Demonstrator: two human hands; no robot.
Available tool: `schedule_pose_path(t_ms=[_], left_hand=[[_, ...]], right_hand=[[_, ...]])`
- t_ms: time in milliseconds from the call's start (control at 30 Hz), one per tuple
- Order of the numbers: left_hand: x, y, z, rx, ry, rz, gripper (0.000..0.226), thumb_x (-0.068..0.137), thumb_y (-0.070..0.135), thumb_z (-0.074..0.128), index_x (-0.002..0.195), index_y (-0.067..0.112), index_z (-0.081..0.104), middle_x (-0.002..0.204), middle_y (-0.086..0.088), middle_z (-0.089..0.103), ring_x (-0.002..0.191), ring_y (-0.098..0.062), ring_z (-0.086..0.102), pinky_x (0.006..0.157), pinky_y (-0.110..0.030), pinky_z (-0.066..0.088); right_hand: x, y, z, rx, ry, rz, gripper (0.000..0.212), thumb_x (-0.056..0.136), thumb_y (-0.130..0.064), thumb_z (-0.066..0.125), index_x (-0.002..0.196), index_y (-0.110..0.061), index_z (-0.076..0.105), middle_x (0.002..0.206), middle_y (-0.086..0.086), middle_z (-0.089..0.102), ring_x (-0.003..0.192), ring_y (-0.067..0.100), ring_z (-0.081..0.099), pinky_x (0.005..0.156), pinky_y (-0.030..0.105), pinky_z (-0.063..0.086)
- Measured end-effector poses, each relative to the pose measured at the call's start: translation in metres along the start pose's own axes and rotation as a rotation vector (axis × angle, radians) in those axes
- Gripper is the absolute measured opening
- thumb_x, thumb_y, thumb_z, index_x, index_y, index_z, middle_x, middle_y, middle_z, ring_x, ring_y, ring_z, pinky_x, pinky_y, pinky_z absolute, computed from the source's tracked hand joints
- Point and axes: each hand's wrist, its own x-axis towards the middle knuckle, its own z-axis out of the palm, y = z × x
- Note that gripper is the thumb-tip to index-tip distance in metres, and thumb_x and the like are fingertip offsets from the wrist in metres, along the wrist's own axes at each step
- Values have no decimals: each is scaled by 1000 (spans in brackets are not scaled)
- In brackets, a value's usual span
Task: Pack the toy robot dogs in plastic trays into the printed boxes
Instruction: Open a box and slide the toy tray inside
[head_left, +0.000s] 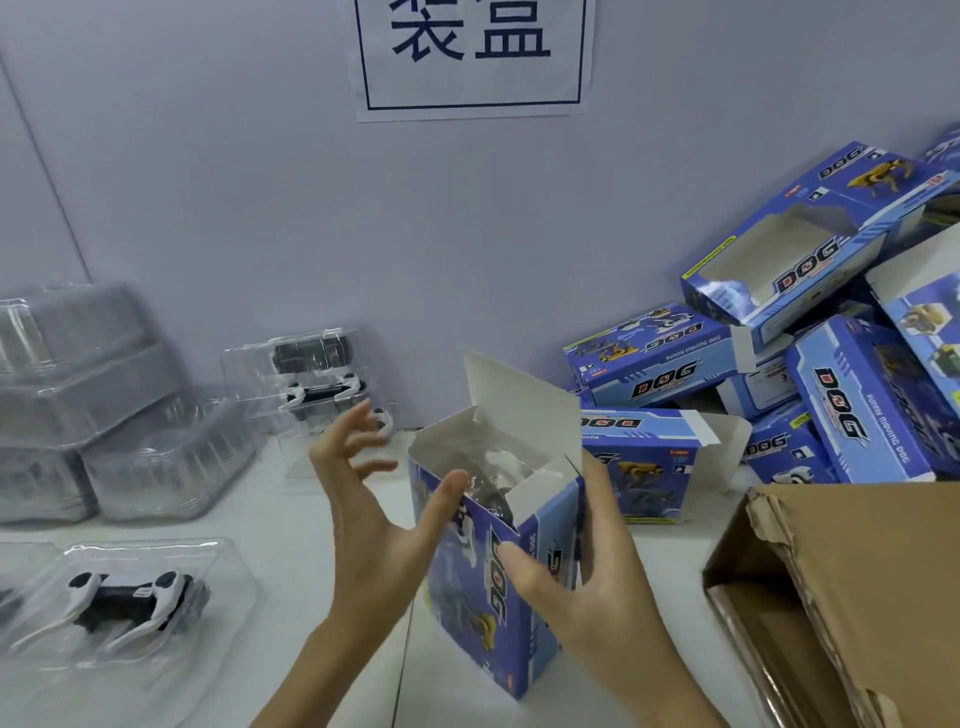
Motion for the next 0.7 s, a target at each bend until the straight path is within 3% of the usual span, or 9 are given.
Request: schedule_pose_path(t_ms=[33,100,133,200,267,333,400,500,700], left_hand=[[1,-3,-4,-40,-76,-70,79,80,50,76,144,26,38,136,5,52,114,-17,62,92,-27,53],[-2,-2,-7,-225,-265,-214,63,84,48,71,141,38,44,110,15,68,85,-12,72,72,-24,58],[-5,-1,-6,-293,-321,-267,55,86,47,69,136,42,49,90,12,71,68,-10,71,60,-21,57],[-10,4,0,-333,-313,-316,44,85,48,69,127,45,56,77,4,71,61,-13,72,54,-20,55],[-14,9,5,-356,-260,-355,39,84,50,73,121,44,62,96,-4,74,70,-21,77,56,-24,59],[-18,13,9,-353,-234,-335,37,86,51,75,121,42,66,124,-5,68,91,-28,78,65,-30,63],[-22,15,11,-247,-232,-209,35,89,48,72,123,43,67,139,2,59,122,-21,67,88,-28,60],[-24,19,14,-146,-239,-111,34,92,44,73,125,40,70,140,-2,54,136,-3,51,99,-8,43],[-16,21,9,-179,-320,-116,12,89,42,68,94,35,75,119,4,62,138,-9,47,99,-15,42]], right_hand=[[0,0,-3,18,-50,0,95,68,-50,82,139,-79,27,149,-40,39,136,0,51,105,32,54],[1,-2,-10,17,-116,-3,94,73,-45,75,153,-62,28,159,-22,39,139,16,52,112,50,49],[1,-3,-12,14,-126,-4,92,75,-45,72,155,-58,29,160,-15,42,135,22,56,109,52,50],[1,-4,-14,37,-106,-17,86,77,-44,66,154,-58,31,157,-9,48,124,26,62,100,43,57],[1,-4,-14,83,-67,-26,78,82,-39,63,152,-60,34,157,-10,48,131,20,60,96,37,59],[1,-4,-13,60,-15,-73,71,92,-27,55,153,-57,35,161,-18,42,145,14,47,105,46,55],[2,-4,-14,-8,40,-133,66,98,-18,45,156,-49,38,161,-26,39,151,11,37,115,57,42],[6,-2,-18,36,45,-122,59,102,-20,38,152,-51,43,160,-25,41,149,20,43,112,63,43],[6,-3,-22,-1,71,-123,48,98,-14,40,130,-35,69,152,-12,53,149,12,40,114,51,42]])
